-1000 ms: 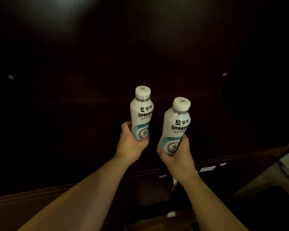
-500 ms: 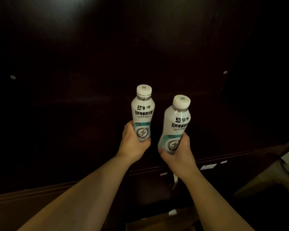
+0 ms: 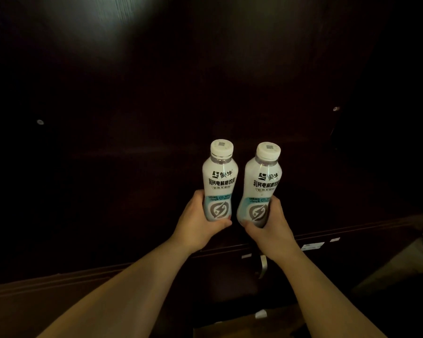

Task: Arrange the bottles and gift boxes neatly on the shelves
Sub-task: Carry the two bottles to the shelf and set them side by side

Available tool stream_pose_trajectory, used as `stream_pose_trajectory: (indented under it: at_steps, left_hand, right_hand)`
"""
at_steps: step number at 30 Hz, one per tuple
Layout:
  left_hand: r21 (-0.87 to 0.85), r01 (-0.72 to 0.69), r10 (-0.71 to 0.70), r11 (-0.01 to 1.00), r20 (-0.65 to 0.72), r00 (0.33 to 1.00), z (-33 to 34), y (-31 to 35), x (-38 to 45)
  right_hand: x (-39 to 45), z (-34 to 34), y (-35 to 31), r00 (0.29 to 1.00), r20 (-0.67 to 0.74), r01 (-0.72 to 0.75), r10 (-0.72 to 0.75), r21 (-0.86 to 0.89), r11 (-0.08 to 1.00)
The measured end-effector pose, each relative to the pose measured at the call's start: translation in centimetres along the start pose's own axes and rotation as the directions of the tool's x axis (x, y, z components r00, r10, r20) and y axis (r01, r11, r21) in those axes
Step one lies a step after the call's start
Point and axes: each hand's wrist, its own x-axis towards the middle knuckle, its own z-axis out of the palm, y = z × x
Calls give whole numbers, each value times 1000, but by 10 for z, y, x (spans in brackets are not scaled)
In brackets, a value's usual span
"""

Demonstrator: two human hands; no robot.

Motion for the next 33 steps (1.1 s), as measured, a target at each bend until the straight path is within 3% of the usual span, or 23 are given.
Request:
stream_pose_trajectory:
  at_steps: [10,19,33]
  left_hand:
    - [-5,9,-9,1000,28,1000,-1,1,-24]
    - [14,24,-25,1000,61,998,0,2,-27]
    - [-65,23,-11,998,177,984,-15,-13,-31]
  right_hand:
    - [-15,-10,-3,994,106,19,-20,10,1000]
    - [-15,-9,-1,995,102,17,-19,25,1000]
    - [-23,-19,-3,986,151,-105,69,243,964]
